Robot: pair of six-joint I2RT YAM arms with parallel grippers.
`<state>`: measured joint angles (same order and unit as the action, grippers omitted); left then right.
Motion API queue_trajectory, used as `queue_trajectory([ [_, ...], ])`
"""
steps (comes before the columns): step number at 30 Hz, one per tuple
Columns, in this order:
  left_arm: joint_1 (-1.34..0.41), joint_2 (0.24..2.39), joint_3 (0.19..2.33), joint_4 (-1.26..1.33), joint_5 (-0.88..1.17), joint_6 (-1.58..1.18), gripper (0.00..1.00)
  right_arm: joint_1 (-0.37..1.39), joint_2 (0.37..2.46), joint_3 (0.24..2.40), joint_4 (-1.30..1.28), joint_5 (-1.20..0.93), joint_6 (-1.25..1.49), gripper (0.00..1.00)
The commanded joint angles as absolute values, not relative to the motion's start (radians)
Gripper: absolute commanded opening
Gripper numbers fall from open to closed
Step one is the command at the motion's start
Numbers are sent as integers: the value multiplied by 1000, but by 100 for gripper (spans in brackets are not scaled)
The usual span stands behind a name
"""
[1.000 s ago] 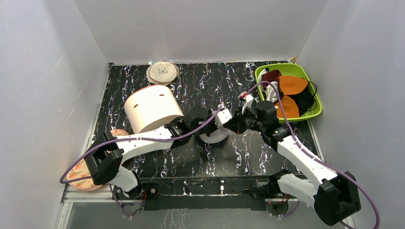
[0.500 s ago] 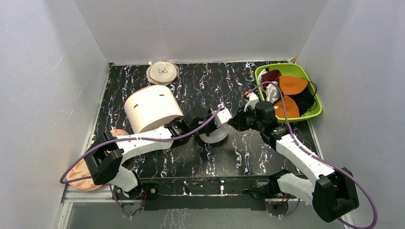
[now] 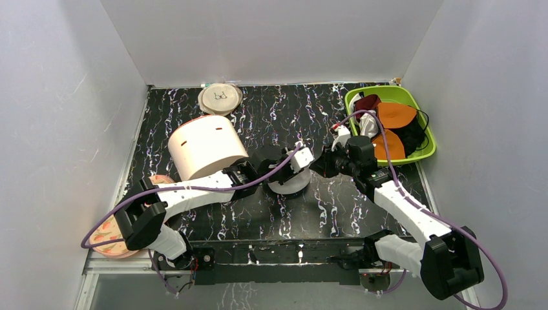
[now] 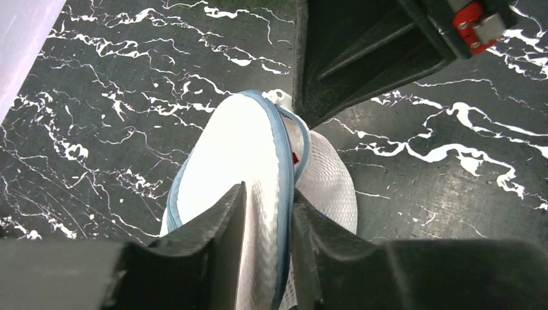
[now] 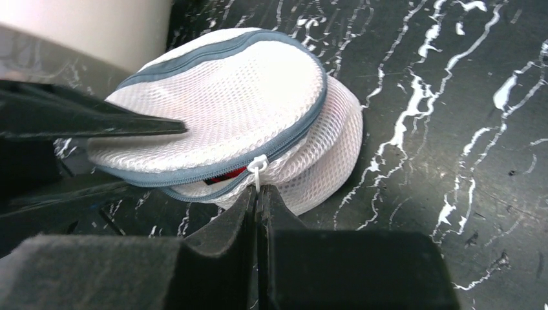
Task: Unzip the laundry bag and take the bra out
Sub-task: Unzip the laundry bag at the center of the board.
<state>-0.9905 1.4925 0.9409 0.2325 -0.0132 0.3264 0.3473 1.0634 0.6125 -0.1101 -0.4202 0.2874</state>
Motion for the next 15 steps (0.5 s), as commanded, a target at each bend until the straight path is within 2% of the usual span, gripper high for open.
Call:
queue_trajectory([
  [1, -992, 1486, 970, 242, -34, 334, 35, 344, 1007, 619, -31, -557, 255, 0],
  [3, -994, 1490, 969, 242, -25, 331, 46, 346, 994, 613, -22, -582, 252, 0],
  [6, -992, 1491, 970, 241, 10, 325, 56, 352, 985, 612, -15, -614, 243, 0],
  [15, -999, 1505, 976, 225, 85, 319, 65, 384, 978, 613, -9, -639, 235, 0],
])
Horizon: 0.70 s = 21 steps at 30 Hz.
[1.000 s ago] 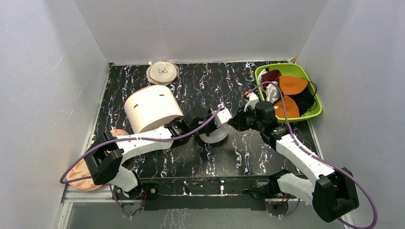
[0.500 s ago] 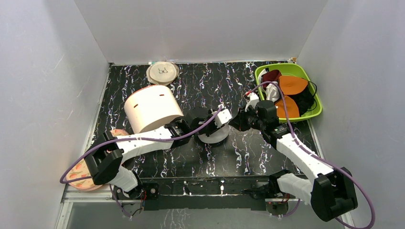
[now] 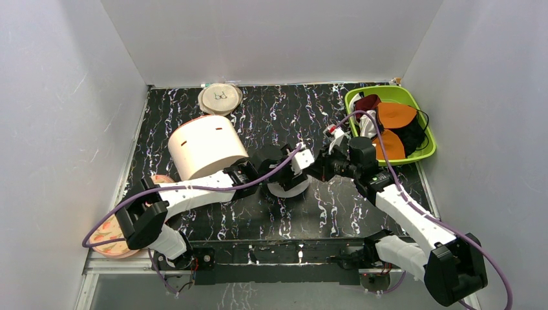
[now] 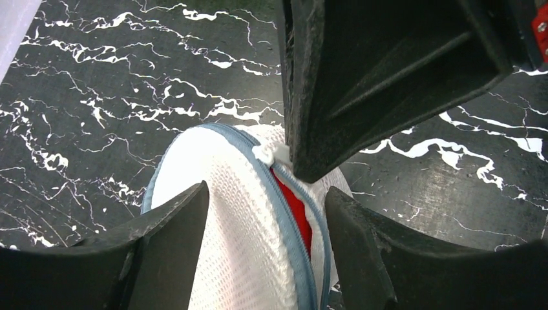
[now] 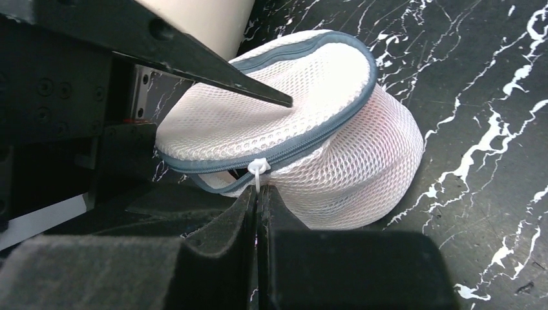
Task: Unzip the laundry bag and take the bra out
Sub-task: Unzip the laundry bag at the center of the board.
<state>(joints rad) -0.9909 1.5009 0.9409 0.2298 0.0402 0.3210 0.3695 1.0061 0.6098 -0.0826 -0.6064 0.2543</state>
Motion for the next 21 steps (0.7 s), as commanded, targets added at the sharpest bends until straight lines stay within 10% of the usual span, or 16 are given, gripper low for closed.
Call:
queue_trajectory([
  [1, -1000, 1506, 977, 224, 86, 319, 65, 386, 978, 613, -8, -638, 236, 0],
  [21, -1005, 1456, 949, 250, 0, 365, 2, 393, 944, 601, -66, -364, 263, 0],
])
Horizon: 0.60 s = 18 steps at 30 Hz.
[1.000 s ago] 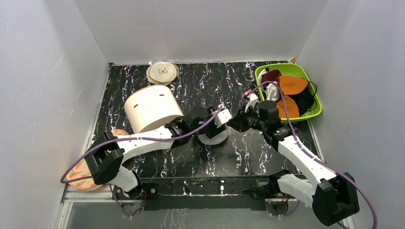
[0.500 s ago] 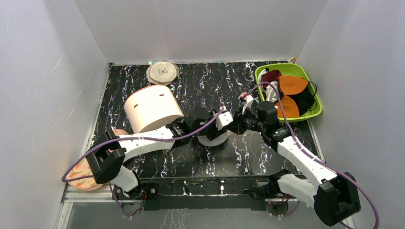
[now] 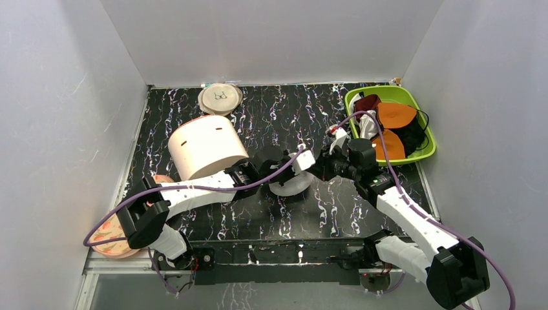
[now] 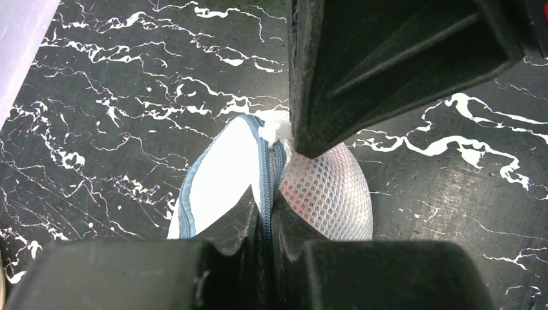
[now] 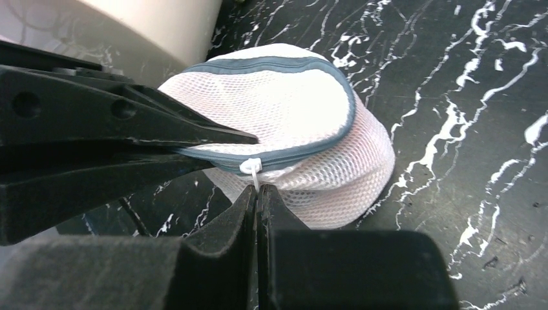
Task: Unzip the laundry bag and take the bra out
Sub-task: Unzip the laundry bag at the center of the board.
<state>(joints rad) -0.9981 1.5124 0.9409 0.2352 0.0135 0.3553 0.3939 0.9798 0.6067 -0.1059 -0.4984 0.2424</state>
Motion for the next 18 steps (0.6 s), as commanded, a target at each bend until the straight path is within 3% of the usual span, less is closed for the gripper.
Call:
queue_trajectory([
  [1, -1005, 1454, 949, 250, -2, 367, 2, 392, 939, 600, -67, -341, 269, 0],
  [18, -1005, 1430, 940, 253, -10, 383, 0, 392, 943, 595, -67, -139, 352, 0],
])
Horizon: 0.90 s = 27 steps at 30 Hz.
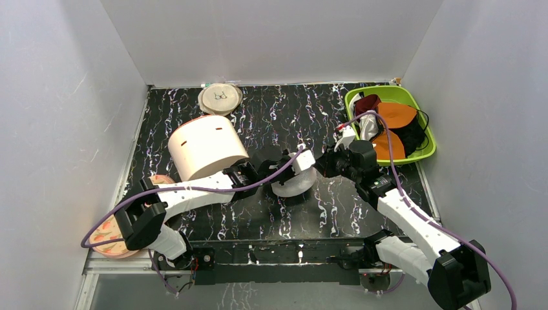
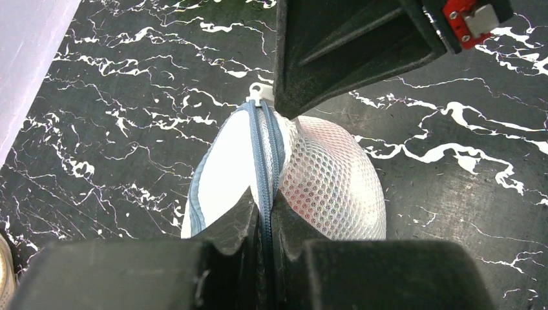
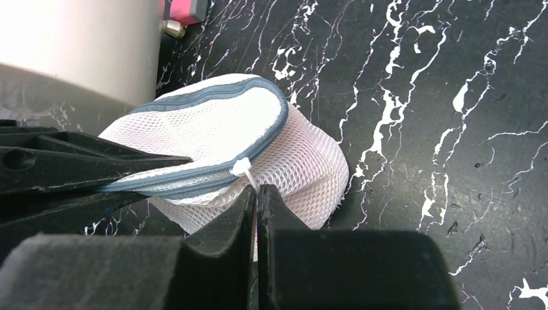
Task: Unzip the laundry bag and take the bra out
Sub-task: Unzip the laundry bag at the center of the board.
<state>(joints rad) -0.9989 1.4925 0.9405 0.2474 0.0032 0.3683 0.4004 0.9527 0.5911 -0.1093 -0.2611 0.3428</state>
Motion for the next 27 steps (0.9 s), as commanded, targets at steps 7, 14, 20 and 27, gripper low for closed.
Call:
queue_trajectory([
  [7, -1005, 1428, 946, 236, 5, 389, 20, 393, 898, 597, -58, -309, 256, 0],
  [14, -1015, 1373, 934, 212, 198, 393, 52, 394, 885, 613, -35, -486, 248, 0],
  [20, -1016, 1333, 918, 249, 184, 358, 65, 396, 878, 620, -43, -527, 250, 0],
  [27, -1015, 1364, 947, 239, -4, 339, 50, 402, 869, 608, -38, -545, 256, 0],
])
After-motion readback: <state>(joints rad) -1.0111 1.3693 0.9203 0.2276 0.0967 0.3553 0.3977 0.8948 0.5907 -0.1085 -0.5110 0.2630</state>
